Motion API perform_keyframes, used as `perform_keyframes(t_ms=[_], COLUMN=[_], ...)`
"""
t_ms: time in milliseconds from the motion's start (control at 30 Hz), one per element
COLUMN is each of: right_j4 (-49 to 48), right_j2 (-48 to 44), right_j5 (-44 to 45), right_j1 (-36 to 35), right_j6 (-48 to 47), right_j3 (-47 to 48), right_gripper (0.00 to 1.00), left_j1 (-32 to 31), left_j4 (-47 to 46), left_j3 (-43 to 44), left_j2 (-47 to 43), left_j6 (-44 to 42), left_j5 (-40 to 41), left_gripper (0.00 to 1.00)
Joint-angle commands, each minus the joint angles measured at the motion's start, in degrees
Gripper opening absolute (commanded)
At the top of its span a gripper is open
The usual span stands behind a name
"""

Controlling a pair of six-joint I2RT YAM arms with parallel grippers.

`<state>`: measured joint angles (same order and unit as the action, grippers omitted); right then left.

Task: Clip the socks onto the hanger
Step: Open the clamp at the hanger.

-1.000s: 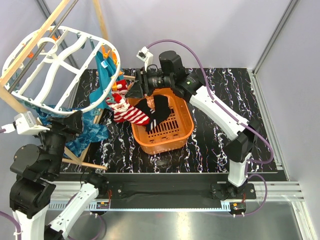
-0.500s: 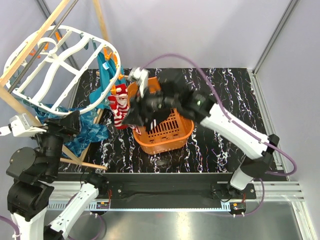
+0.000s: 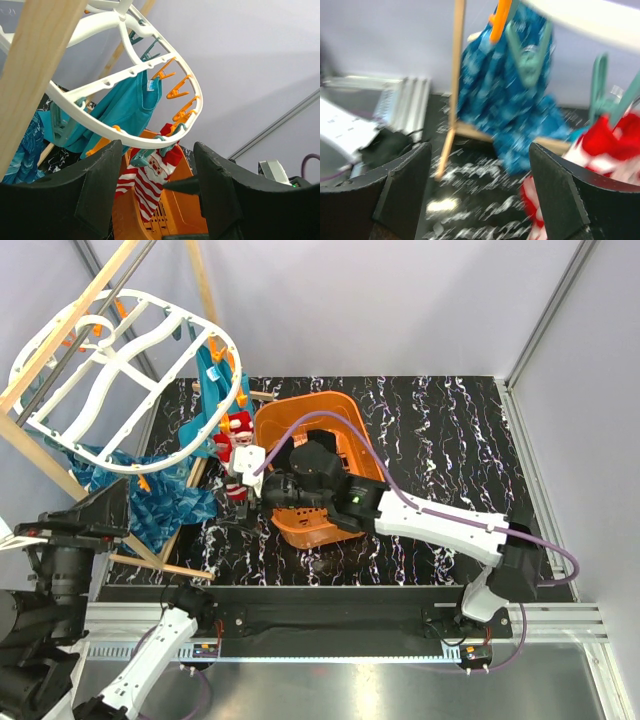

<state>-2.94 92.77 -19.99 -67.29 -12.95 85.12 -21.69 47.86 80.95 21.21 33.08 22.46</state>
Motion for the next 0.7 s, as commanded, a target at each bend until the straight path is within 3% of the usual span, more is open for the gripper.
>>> perform_keyframes(t_ms=[0,400,667], right_j4=[-19.2,-28.4,-31.9], right_j2=[2.4,13.8,15.6], right_j5=[3.9,12.5,15.0], right_j1=[-0.9,-2.2,-2.7], right_j6=[-8.9,-11.4,-7.1], right_j3=[-0.8,9.0,9.4], right_gripper=[0.85,0.80,0.55], left_j1=[0.1,0.1,0.0], left_j4=[1.1,3.8,5.1], left_j3=[1.0,1.1,1.5], left_j2=[-1.5,-4.1,-4.7], left_j6=[0.8,1.6,1.1], left_j5=[-1.5,-2.8,-3.1], left_gripper=[0.64,0.65,0.66])
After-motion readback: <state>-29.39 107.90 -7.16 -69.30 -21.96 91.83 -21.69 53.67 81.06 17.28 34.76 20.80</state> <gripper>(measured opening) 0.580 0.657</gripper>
